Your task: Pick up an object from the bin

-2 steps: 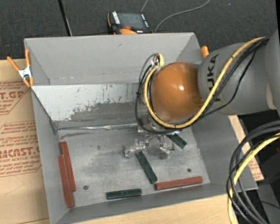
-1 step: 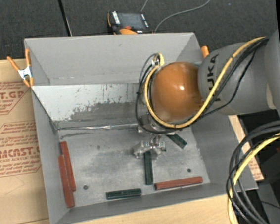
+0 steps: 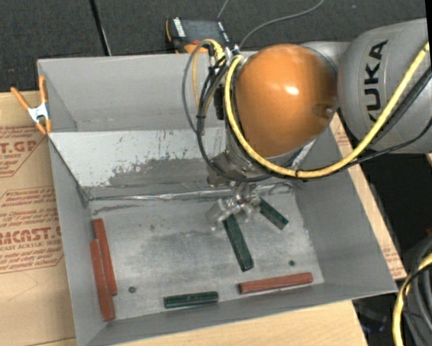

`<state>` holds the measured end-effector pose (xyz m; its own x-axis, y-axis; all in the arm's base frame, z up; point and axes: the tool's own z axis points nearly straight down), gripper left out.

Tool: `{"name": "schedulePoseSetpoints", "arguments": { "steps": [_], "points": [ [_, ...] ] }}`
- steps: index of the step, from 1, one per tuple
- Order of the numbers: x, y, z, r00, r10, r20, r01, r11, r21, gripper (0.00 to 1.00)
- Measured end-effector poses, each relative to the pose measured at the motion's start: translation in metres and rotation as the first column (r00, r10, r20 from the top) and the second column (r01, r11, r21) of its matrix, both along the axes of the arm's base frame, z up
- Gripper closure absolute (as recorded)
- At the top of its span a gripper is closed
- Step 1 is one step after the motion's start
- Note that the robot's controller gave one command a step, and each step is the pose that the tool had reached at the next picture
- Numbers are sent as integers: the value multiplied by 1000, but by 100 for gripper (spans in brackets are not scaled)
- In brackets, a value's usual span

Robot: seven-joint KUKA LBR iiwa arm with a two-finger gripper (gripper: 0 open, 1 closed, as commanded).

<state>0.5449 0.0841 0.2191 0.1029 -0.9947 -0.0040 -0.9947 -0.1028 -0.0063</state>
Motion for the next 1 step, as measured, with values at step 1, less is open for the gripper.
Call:
{"name": "schedulePoseSetpoints", "arguments": {
  "steps": [1],
  "points": [
    [-25, 21, 23, 1000, -24, -4, 24, 1000, -1, 100]
  ]
}}
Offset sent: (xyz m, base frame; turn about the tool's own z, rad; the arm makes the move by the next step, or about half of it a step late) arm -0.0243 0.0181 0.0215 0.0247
